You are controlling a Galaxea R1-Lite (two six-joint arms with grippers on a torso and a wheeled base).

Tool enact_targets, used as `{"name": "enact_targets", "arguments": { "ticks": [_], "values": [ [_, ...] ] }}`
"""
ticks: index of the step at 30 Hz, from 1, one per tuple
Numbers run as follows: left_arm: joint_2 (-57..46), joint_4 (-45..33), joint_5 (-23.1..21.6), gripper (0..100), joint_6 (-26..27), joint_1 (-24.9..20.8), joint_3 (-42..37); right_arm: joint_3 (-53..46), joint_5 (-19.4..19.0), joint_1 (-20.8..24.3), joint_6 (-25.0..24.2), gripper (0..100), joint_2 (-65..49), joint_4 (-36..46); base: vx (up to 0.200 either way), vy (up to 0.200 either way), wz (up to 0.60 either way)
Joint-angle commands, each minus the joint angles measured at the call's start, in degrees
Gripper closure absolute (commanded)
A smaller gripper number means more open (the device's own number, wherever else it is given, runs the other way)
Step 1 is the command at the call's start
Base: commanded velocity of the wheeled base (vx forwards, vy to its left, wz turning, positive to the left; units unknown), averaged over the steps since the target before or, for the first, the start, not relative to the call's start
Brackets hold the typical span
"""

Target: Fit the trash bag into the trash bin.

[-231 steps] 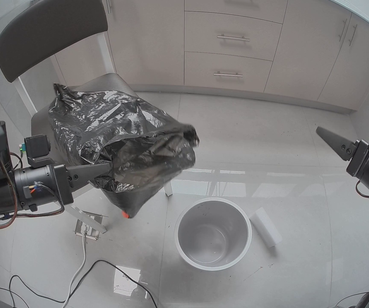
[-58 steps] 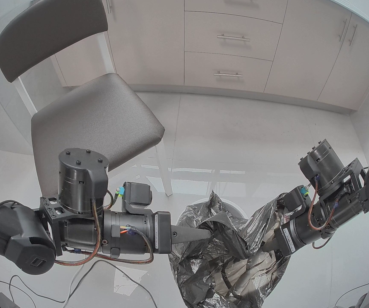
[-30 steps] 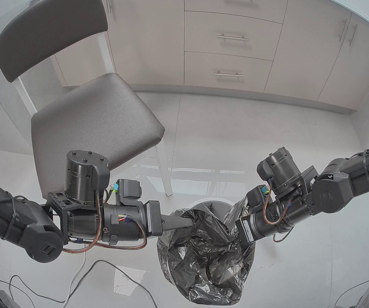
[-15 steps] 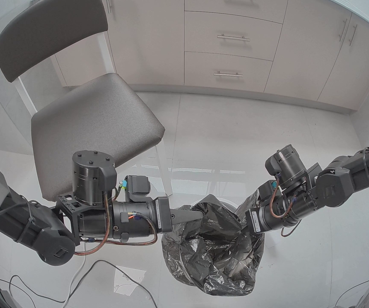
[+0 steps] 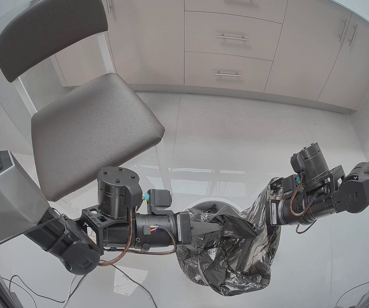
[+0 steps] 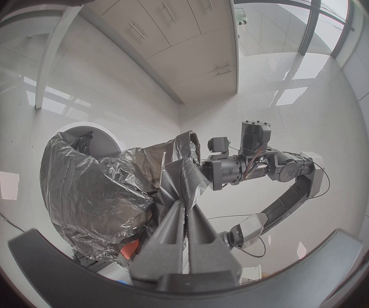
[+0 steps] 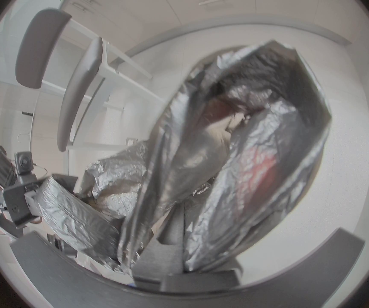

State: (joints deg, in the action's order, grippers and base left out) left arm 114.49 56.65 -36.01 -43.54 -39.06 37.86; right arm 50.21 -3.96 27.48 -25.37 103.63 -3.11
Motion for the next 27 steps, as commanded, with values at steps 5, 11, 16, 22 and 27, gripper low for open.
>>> {"name": "enact_targets", "arguments": {
  "ticks": [5,11,16,22,27],
  "values": [
    [4.8,2.4,0.0,100,-0.1,-0.7,1.7,-1.9,2.5,0.1,-0.9,100,0.3,-3.8,0.0,0.0,0.0],
    [6.4,2.6,0.0,100,0.0,-0.4,3.1,-2.0,2.4,0.2,-1.0,100,1.8,-5.3,0.0,0.0,0.0],
    [7.3,2.6,0.1,100,0.0,-0.1,3.7,-3.6,2.2,0.2,-0.9,100,4.5,-15.4,0.0,0.0,0.0],
    [6.9,1.9,3.4,100,-0.1,0.0,2.7,-4.3,2.5,0.5,-1.0,100,8.3,-21.9,0.0,0.0,0.0],
    [7.0,-0.1,8.1,100,-1.5,0.6,2.4,-4.1,2.5,0.2,-1.0,100,9.6,-22.6,0.0,0.0,0.0]
  ]
}}
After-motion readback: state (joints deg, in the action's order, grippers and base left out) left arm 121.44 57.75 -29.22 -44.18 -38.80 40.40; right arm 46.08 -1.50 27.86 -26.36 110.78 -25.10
